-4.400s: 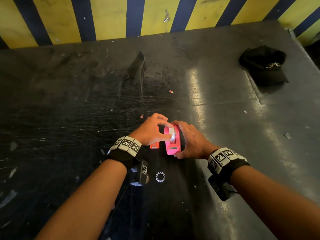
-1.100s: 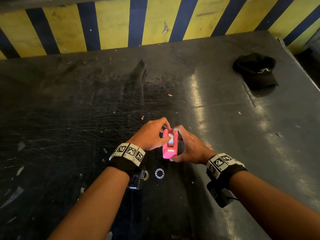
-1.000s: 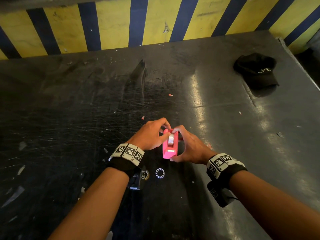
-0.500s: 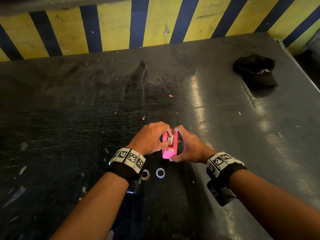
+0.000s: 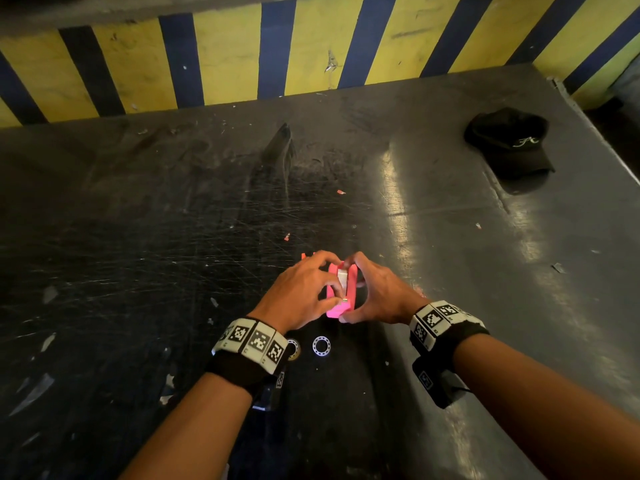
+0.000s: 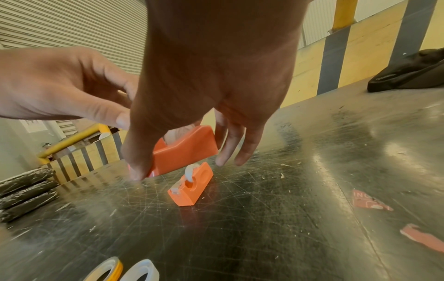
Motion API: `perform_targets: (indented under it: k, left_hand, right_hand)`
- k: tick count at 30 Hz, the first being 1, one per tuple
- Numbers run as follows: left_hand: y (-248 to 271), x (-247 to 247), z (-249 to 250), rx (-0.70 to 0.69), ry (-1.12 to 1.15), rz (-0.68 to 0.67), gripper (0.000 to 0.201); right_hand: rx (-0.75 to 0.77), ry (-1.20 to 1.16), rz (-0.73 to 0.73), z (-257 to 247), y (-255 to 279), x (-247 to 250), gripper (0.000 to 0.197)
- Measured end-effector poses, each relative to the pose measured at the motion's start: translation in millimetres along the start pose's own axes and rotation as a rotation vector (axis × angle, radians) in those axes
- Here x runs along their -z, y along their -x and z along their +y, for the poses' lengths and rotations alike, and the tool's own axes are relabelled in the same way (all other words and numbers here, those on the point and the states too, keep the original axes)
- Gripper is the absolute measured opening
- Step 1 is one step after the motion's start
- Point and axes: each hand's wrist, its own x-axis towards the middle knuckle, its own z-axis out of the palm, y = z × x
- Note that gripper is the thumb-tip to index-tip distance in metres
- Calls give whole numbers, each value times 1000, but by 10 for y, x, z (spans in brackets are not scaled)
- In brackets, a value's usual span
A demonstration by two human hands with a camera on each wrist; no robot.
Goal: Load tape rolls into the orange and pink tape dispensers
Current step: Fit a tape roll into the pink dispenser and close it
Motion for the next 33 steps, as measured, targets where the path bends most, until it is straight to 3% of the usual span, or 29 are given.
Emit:
perform_targets:
  k: [7, 12, 16, 19, 23, 28, 33]
  left_hand:
    - [115, -189, 48, -80, -216, 147, 23]
    - [114, -262, 70, -33, -286, 54, 39]
    - [167, -239, -80, 29, -90, 188, 28]
    - [222, -221, -268, 125, 30, 263, 29]
    - [363, -297, -468, 282, 44, 89, 25]
    - [548, -499, -664, 427, 104, -128, 51]
    - [632, -683, -774, 471, 153, -194, 72]
  right_hand:
    - [-9, -31, 7, 5, -9, -15, 84]
    - [-29, -58, 31, 61, -10, -13, 86]
    - [-48, -4, 23, 152, -60, -1, 93]
    - [-72, 92, 36, 196, -156, 20, 117]
    - [-114, 227, 45, 265, -405, -8, 126]
    - [-177, 318, 89, 380, -641, -191, 127]
    - [-256, 385, 72, 433, -695, -300, 132]
